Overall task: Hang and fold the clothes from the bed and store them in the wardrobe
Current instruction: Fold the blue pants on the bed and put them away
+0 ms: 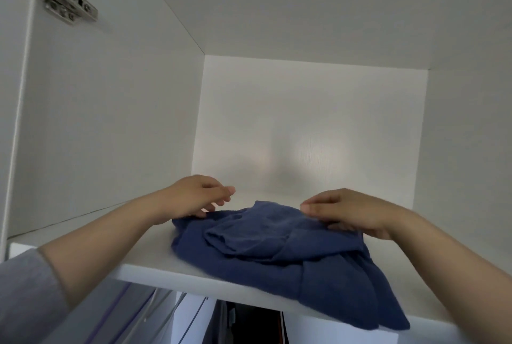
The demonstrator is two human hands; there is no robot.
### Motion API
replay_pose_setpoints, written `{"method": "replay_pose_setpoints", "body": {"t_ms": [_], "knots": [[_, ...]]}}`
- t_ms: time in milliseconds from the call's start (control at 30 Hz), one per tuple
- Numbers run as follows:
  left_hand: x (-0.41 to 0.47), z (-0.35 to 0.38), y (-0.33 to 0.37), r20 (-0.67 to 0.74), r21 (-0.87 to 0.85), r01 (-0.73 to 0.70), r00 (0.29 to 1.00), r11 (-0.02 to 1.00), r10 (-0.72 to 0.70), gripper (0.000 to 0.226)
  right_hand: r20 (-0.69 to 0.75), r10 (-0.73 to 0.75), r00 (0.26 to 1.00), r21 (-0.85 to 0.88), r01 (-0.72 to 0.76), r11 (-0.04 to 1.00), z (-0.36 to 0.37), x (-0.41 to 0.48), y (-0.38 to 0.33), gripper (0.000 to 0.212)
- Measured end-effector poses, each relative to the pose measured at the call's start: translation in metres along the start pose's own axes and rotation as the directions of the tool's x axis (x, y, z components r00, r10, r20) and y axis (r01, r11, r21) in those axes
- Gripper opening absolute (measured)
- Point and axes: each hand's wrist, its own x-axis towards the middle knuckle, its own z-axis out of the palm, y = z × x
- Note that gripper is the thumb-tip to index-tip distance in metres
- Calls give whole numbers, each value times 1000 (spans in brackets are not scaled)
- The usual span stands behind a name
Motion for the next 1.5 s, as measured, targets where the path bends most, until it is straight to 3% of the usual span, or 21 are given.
{"method": "replay_pose_setpoints", "body": {"t_ms": [100, 200, 267, 367, 533, 600, 700, 733, 800, 867, 967, 1033, 1200, 1500], "knots": [[-11, 10, 14, 190, 202, -161, 974, 966, 123, 34, 115, 1, 993, -334, 38, 942, 18, -16, -19, 74], [-20, 22, 21, 381, 350, -246, 919, 904, 102, 55, 255, 111, 961, -521, 39, 853, 31, -37, -30, 77], [-22, 28, 22, 428, 424, -267, 901, 865, 68, 56, 247, 11, 969, -478, 112, 871, 32, -46, -32, 55], [-21, 31, 19, 426, 468, -274, 903, 840, 58, 55, 184, -197, 963, -244, 239, 940, 25, -48, -29, 22], [-19, 31, 18, 404, 490, -248, 914, 836, 34, 60, 250, -271, 929, 34, 271, 962, 24, -63, -25, 28], [-20, 30, 20, 381, 497, -231, 924, 836, 28, 56, 184, -240, 953, 126, 219, 968, 26, -68, -23, 37], [-23, 28, 24, 357, 512, -212, 934, 832, 18, 51, -123, -182, 976, -110, 169, 979, 33, -68, -19, 31], [-24, 28, 25, 351, 503, -218, 936, 836, 32, 49, -160, -130, 978, -213, 94, 972, 36, -68, -19, 33], [-29, 30, 31, 342, 480, -250, 936, 841, 83, 48, -72, 58, 996, -422, -83, 903, 41, -70, -22, 52], [-36, 34, 36, 347, 490, -287, 930, 824, 117, 54, 42, 204, 978, -547, -148, 824, 45, -68, -25, 63], [-47, 44, 35, 454, 468, -325, 886, 821, 92, 44, 139, 257, 956, -531, -147, 834, 45, -58, -28, 68], [-50, 43, 32, 476, 464, -290, 879, 837, 41, 50, 194, 268, 944, -500, -140, 855, 44, -48, -27, 71], [-39, 20, 17, 430, 619, -206, 896, 758, -108, 74, 222, 181, 958, -478, -55, 877, 53, -9, -21, 75], [-4, -12, -17, 335, 734, -45, 892, 678, -304, 83, 195, -22, 981, -506, 120, 854, 79, 72, -15, 78]]}}
